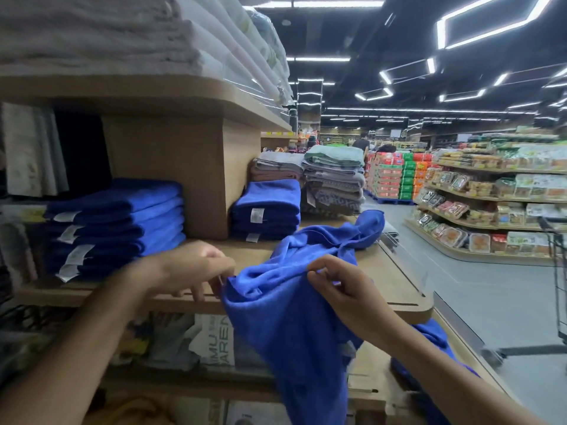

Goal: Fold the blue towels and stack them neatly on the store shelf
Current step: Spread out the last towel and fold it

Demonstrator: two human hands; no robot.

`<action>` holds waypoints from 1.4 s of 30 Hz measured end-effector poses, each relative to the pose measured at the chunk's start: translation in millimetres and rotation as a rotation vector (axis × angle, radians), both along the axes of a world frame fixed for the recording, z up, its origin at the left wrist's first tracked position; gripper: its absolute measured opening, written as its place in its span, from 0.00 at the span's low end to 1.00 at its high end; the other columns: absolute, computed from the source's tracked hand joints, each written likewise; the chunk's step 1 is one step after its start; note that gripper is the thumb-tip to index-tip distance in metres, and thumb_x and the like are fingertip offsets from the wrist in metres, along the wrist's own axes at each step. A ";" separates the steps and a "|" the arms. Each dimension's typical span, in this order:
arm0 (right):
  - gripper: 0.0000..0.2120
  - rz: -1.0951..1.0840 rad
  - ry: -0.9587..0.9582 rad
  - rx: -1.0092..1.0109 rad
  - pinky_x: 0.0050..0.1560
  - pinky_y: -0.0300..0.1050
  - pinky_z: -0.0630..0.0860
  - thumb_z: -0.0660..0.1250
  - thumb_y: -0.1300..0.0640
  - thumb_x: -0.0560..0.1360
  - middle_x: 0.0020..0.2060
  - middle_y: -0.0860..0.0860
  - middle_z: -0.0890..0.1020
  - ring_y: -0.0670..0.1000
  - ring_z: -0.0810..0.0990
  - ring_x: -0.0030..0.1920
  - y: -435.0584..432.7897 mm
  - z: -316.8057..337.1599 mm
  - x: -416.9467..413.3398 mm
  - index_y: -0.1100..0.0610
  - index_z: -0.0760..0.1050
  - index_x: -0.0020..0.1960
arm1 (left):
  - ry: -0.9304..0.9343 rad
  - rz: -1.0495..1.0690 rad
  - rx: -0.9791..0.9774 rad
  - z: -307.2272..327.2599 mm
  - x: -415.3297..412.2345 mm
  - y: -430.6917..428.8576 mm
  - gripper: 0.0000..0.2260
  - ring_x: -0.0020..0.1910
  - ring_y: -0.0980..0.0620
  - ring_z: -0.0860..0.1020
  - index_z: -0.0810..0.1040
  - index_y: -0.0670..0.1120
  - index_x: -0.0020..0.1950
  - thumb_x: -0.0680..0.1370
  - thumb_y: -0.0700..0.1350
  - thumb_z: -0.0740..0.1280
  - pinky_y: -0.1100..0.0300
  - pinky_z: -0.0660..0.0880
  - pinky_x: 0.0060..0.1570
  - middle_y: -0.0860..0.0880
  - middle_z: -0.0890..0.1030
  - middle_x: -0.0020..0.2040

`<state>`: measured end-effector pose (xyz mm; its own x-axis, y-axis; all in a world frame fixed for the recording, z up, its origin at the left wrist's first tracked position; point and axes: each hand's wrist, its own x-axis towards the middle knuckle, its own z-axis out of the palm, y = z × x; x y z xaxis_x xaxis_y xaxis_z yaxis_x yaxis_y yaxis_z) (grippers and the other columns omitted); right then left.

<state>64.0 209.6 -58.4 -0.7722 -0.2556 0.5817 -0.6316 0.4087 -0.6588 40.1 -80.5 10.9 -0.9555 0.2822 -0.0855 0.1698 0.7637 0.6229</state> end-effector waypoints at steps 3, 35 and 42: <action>0.08 -0.023 -0.065 0.071 0.32 0.33 0.63 0.64 0.53 0.83 0.28 0.46 0.72 0.44 0.65 0.30 6.3 3.9 -3.0 0.44 0.76 0.46 | 0.548 0.052 0.131 29.6 -30.0 36.6 0.06 0.30 0.58 0.77 0.82 0.49 0.38 0.76 0.45 0.71 0.64 0.73 0.32 0.55 0.82 0.32; 0.09 0.167 -0.176 -0.186 0.52 0.36 0.71 0.63 0.50 0.81 0.43 0.46 0.79 0.43 0.75 0.48 15.0 13.2 -20.5 0.50 0.80 0.48 | 0.406 -0.064 0.643 9.4 -95.1 184.8 0.12 0.35 0.54 0.67 0.70 0.46 0.42 0.85 0.43 0.58 0.68 0.66 0.35 0.50 0.72 0.37; 0.17 0.042 -0.396 -0.251 0.46 0.30 0.74 0.71 0.43 0.71 0.40 0.45 0.84 0.41 0.80 0.45 21.0 25.2 -25.2 0.56 0.83 0.48 | 0.072 -0.321 0.802 -48.0 -46.2 130.9 0.10 0.59 0.51 0.82 0.83 0.45 0.57 0.81 0.49 0.69 0.55 0.75 0.65 0.49 0.86 0.55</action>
<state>38.8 230.7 -33.2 -0.9391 -0.1805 0.2924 -0.3244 0.1854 -0.9276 -6.1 50.4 -37.1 -0.8146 0.4886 0.3125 0.3616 0.0067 0.9323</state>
